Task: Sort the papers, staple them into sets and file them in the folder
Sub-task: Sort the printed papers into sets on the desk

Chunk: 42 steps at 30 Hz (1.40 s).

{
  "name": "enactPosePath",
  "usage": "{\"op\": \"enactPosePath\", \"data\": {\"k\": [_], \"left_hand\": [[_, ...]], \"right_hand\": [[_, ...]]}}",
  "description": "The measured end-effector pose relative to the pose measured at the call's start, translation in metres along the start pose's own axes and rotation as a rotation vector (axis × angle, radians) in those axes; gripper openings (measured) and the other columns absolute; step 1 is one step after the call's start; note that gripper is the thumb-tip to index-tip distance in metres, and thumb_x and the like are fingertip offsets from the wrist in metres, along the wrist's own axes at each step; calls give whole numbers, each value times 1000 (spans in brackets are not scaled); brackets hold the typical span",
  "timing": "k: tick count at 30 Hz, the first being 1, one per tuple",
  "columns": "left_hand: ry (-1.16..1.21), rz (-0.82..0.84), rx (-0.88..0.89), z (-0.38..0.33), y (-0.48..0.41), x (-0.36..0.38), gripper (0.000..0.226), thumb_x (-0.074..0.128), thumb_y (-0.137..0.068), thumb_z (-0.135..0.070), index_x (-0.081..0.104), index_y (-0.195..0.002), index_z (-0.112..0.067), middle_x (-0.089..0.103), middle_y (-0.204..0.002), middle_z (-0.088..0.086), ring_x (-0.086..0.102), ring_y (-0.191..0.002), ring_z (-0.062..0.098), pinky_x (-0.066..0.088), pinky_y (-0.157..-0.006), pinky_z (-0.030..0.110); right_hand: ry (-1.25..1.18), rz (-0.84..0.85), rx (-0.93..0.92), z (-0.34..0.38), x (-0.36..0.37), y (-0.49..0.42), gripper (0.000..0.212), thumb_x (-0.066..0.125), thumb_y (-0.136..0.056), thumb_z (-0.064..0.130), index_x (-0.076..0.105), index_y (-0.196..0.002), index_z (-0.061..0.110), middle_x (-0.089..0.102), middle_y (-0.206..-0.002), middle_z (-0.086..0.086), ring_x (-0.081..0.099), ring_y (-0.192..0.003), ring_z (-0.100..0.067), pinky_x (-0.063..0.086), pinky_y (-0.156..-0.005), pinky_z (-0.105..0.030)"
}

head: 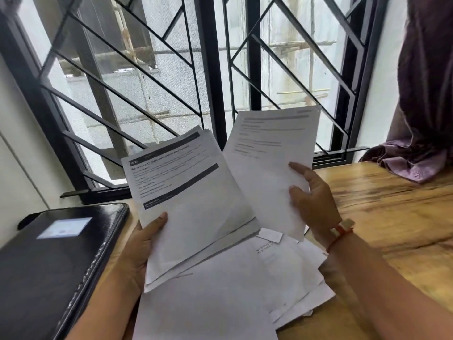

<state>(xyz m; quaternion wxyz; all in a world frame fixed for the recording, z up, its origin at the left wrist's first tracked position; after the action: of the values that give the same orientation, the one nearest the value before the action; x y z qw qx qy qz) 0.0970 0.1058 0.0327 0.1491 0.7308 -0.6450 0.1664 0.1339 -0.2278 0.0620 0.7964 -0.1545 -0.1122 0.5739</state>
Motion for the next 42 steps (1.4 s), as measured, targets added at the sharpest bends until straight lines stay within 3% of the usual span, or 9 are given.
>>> {"op": "enactPosePath", "data": {"k": [3,5,11,17,22,26,30,34,42], "left_hand": [[-34,23,10,-1,1,2,23,54,-98,-7,66,-114,-16,77,-99,9,76,-77,22,60,-58,30],[-57,43,7,-1,2,4,23,55,-96,-7,66,-114,-17,77,-99,10,76,-76,22,59,-56,29],[-89,101,-71,5,5,8,38,64,-84,-13,63,-122,-15,75,-105,17,75,-78,29,60,-56,35],[-167,154,-24,7,0,11,50,68,-85,-9,56,-132,-20,72,-116,15,74,-94,33,62,-65,37],[-161,152,10,8,-5,8,60,80,-82,-19,54,-136,-17,69,-123,18,70,-103,39,61,-71,40],[-168,139,27,9,-5,9,45,65,-89,-12,56,-133,-12,70,-119,20,71,-101,40,62,-71,40],[-181,103,44,8,0,14,48,79,-81,-14,61,-126,-12,72,-114,19,73,-95,37,62,-69,41],[-177,117,53,8,3,18,46,76,-83,-15,60,-126,-15,72,-115,16,72,-98,36,62,-75,44],[-97,246,-52,10,6,23,45,73,-83,-14,63,-126,-12,69,-122,21,69,-106,35,60,-84,44]], "right_hand": [[-83,124,114,-1,8,7,55,46,-88,-9,67,-120,32,71,-114,1,68,-80,-16,61,-66,-37],[-136,224,153,-1,17,13,56,44,-89,-10,66,-122,29,73,-110,-3,66,-69,-13,57,-56,-30],[-231,415,160,-4,37,25,73,37,-91,-18,45,-140,36,69,-124,-2,68,-102,-25,56,-86,-44],[-331,503,217,-3,47,33,74,44,-100,-3,19,-152,43,67,-129,0,65,-115,-30,52,-95,-48],[-430,550,280,8,53,42,35,42,-104,18,55,-136,25,68,-124,-14,67,-107,-33,55,-86,-44],[-387,621,334,7,54,48,50,31,-103,48,58,-134,20,68,-126,-8,66,-115,-29,53,-96,-49],[-189,663,268,-3,56,47,32,53,-101,27,51,-133,21,68,-124,-5,66,-112,-28,53,-96,-53],[-87,612,185,-6,54,44,28,51,-102,10,52,-128,22,69,-119,-3,68,-107,-24,57,-90,-46],[-62,412,-5,-3,49,36,26,48,-101,3,56,-120,19,70,-112,-4,68,-100,-20,57,-78,-28]]}}
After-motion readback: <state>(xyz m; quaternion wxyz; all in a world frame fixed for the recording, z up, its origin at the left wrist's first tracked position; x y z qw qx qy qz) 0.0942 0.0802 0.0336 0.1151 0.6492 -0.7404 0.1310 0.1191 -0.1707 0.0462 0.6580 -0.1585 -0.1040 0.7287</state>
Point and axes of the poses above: each hand's wrist, its own y-axis away from the middle knuckle, its own x-axis out of the palm, z = x × y, the point moved 4 cm from there along -y, towards the middle knuckle
